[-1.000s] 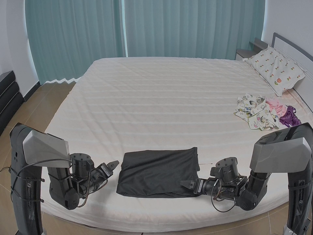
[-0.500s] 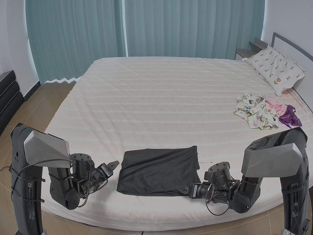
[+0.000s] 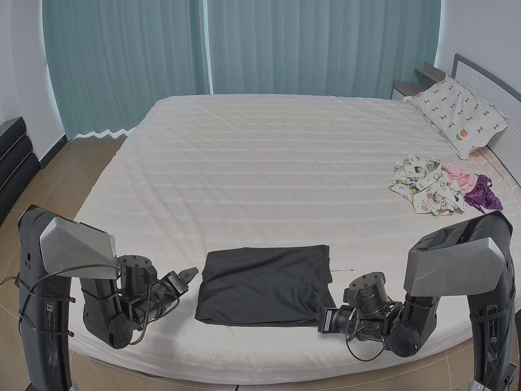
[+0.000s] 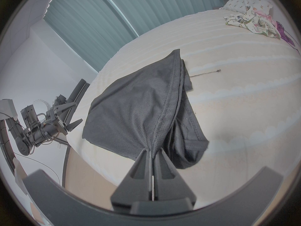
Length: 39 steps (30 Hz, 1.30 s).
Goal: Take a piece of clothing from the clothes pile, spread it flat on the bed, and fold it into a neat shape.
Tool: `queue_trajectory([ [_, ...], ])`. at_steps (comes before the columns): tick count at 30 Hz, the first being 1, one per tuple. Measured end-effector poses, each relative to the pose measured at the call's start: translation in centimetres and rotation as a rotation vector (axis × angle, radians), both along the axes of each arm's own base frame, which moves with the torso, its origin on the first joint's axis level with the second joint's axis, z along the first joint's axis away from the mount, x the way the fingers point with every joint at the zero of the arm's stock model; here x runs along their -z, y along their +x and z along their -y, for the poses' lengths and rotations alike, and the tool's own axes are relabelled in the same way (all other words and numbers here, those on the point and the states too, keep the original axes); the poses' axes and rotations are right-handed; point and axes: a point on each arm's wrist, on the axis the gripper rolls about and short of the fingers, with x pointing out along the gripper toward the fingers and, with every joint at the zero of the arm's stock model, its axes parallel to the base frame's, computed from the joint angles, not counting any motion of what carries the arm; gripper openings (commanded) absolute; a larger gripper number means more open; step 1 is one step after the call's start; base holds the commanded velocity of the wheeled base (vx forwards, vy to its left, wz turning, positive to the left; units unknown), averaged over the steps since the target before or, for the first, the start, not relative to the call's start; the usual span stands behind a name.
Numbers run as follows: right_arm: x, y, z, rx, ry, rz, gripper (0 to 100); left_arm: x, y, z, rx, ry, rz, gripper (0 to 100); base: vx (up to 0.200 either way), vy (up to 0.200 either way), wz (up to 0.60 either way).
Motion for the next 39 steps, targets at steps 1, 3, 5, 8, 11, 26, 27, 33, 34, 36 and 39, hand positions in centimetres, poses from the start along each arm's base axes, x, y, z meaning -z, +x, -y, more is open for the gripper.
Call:
queue_trajectory([
  [1,-0.1,-0.2,0.1,0.001,-0.002,-0.003,0,0.0,0.0,0.0,0.000,0.000,0.000,100,0.000,0.000,0.00],
  [3,-0.3,-0.4,0.3,0.000,-0.005,-0.007,0,0.0,0.0,0.0,0.000,0.000,0.000,100,0.000,0.000,0.00],
  [5,-0.4,-0.8,0.5,-0.001,-0.011,-0.012,0,0.0,0.0,0.0,0.000,0.000,-0.001,100,0.000,0.000,0.00],
  [8,-0.6,-1.1,0.8,-0.001,-0.017,-0.016,0,0.0,0.0,0.0,0.001,0.001,-0.001,100,0.000,0.000,0.00],
  [11,-0.7,-1.2,1.0,0.000,-0.022,-0.016,0,0.1,0.0,0.0,0.001,0.002,-0.002,100,0.000,0.000,0.00],
  [26,-0.9,-1.4,1.4,0.001,-0.036,-0.017,100,0.2,0.0,0.0,0.002,0.004,-0.006,100,0.000,0.000,0.00],
  [27,-0.9,-1.2,1.5,0.007,-0.032,-0.013,100,0.2,0.0,0.0,0.002,0.004,-0.006,100,0.000,0.000,0.00],
  [33,-1.3,0.4,1.3,0.058,0.030,0.013,100,0.2,0.0,0.0,0.001,0.004,-0.007,100,0.000,0.000,0.00],
  [34,-1.4,0.7,1.1,0.071,0.049,0.015,100,0.2,0.0,0.0,0.001,0.004,-0.007,100,0.000,0.000,0.00],
  [36,-1.5,1.4,0.8,0.091,0.081,0.022,100,0.2,0.0,0.0,0.002,0.004,-0.007,100,0.000,0.000,0.00],
  [39,-1.4,2.0,0.5,0.098,0.092,0.027,100,0.2,0.0,0.0,0.002,0.004,-0.007,100,0.000,0.000,0.00],
])
